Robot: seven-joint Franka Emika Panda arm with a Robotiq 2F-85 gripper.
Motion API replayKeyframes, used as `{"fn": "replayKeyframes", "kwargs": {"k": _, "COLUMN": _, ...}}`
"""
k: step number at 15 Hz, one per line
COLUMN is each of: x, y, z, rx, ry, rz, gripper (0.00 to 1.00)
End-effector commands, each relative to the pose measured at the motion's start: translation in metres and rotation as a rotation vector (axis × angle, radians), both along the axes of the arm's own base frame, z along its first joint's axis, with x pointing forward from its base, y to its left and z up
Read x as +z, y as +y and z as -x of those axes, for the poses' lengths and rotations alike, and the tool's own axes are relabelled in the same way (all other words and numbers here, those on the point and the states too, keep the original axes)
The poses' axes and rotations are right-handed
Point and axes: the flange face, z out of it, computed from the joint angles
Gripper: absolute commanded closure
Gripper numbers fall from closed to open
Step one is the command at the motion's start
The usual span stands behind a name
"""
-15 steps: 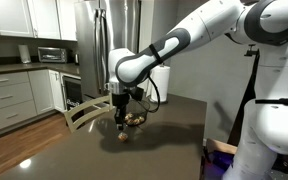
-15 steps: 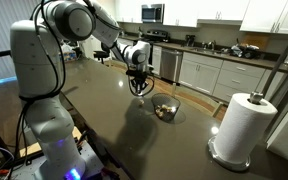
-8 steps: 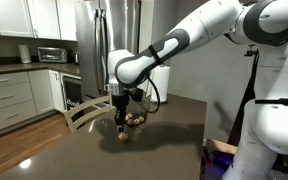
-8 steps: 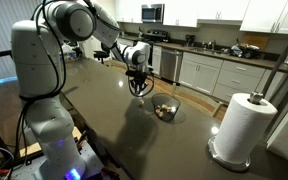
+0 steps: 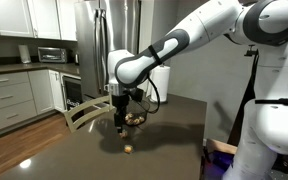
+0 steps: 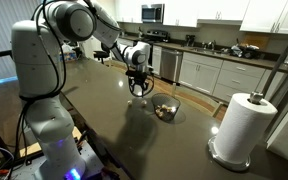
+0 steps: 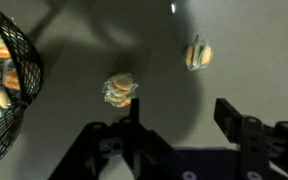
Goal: Remove one object from the basket and place it on the left side of the counter
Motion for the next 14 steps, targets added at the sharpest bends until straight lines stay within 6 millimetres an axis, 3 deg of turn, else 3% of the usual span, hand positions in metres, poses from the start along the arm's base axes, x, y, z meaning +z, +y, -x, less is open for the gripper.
{"fn": "replayKeyframes", "kwargs": {"k": 1, "x": 0.0023, "y": -0.0022, "z": -0.0046, "rx": 0.016, "ry": 0.012, "rz": -0.018, "gripper": 0.00}}
{"fn": "replayKeyframes", "kwargs": {"k": 14, "x": 0.0009, "y": -0.0015, "z": -0.0009, "rx": -0.003, "ry": -0.001, "rz": 0.000, "gripper": 0.00}}
